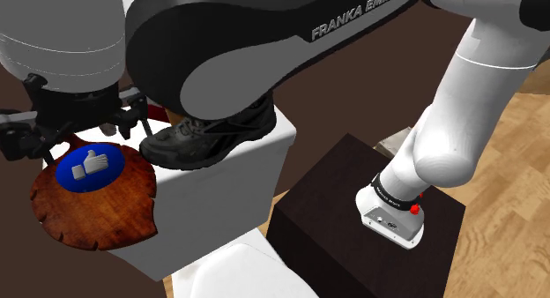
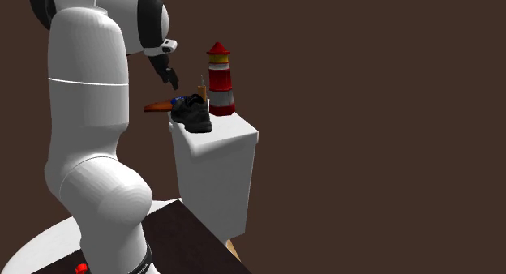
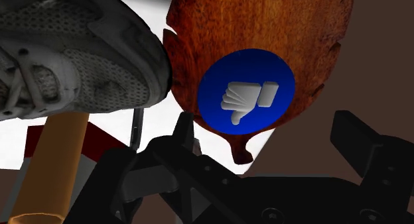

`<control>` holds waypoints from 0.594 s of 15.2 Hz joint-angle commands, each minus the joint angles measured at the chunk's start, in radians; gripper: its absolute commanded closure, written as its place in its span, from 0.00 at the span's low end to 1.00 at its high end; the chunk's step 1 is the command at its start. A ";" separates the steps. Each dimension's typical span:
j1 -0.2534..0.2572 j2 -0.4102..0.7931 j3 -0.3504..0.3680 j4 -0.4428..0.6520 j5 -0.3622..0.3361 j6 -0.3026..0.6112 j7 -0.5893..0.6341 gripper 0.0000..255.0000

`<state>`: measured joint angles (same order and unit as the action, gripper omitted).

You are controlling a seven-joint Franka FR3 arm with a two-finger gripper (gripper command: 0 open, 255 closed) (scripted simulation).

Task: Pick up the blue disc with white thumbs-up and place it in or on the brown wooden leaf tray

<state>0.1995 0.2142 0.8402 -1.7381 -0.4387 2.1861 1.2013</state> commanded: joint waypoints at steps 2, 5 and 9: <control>-0.025 -0.070 0.021 0.010 0.072 -0.051 -0.042 0.00; -0.024 -0.071 0.020 0.010 0.072 -0.051 -0.042 0.00; -0.024 -0.071 0.020 0.010 0.072 -0.051 -0.042 0.00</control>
<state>0.1753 0.1438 0.8602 -1.7280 -0.3667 2.1355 1.1597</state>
